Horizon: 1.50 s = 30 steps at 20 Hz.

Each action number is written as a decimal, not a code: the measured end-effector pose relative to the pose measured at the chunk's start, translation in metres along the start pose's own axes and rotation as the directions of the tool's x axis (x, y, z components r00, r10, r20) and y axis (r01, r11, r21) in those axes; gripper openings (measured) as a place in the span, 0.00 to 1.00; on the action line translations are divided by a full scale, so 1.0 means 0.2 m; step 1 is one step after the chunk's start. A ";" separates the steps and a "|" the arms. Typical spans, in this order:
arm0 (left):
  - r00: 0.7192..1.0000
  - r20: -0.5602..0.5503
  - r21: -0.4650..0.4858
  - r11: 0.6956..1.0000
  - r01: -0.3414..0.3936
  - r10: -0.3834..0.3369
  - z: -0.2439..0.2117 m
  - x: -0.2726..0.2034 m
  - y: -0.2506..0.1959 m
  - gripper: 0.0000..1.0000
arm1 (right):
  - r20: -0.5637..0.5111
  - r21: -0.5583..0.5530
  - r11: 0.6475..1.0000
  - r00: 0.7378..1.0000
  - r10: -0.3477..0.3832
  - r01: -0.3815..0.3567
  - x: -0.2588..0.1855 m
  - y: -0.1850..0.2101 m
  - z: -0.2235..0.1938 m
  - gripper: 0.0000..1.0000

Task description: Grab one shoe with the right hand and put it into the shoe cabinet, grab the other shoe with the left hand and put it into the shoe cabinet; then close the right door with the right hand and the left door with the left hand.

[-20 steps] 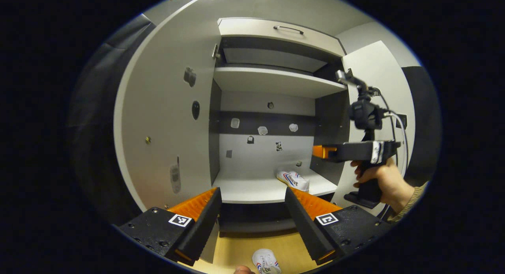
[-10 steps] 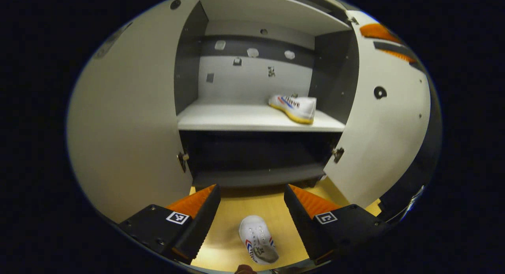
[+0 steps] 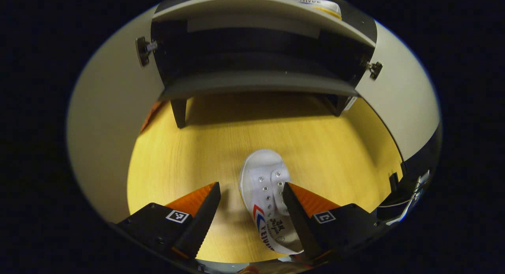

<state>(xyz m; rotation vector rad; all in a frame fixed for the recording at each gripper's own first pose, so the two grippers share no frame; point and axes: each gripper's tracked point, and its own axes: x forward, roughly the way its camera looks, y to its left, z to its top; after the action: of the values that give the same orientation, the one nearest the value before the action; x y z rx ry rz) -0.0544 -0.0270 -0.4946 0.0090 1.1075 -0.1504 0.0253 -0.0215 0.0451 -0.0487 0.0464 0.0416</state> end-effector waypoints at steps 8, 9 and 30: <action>0.995 -0.095 -0.044 0.999 0.031 -0.036 -0.13 0.08 -0.06 0.81 | 0.000 -0.007 1.000 1.000 -0.023 0.023 0.03 -0.07 -0.03 0.54; 0.996 -0.084 -0.050 0.998 0.030 -0.034 -0.12 0.09 -0.07 0.69 | 0.005 -0.005 1.000 1.000 -0.021 0.021 0.03 -0.07 -0.03 0.55; 0.972 0.222 -0.065 0.994 0.090 -0.074 0.51 -0.51 -0.10 0.06 | -0.011 0.019 1.000 1.000 0.023 -0.022 0.06 -0.06 -0.10 0.51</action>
<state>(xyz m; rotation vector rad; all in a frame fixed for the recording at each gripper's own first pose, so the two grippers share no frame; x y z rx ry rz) -0.0114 -0.0436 -0.3559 -0.1181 0.8927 -0.1795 0.0373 -0.0334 0.0251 -0.0297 0.0588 0.0634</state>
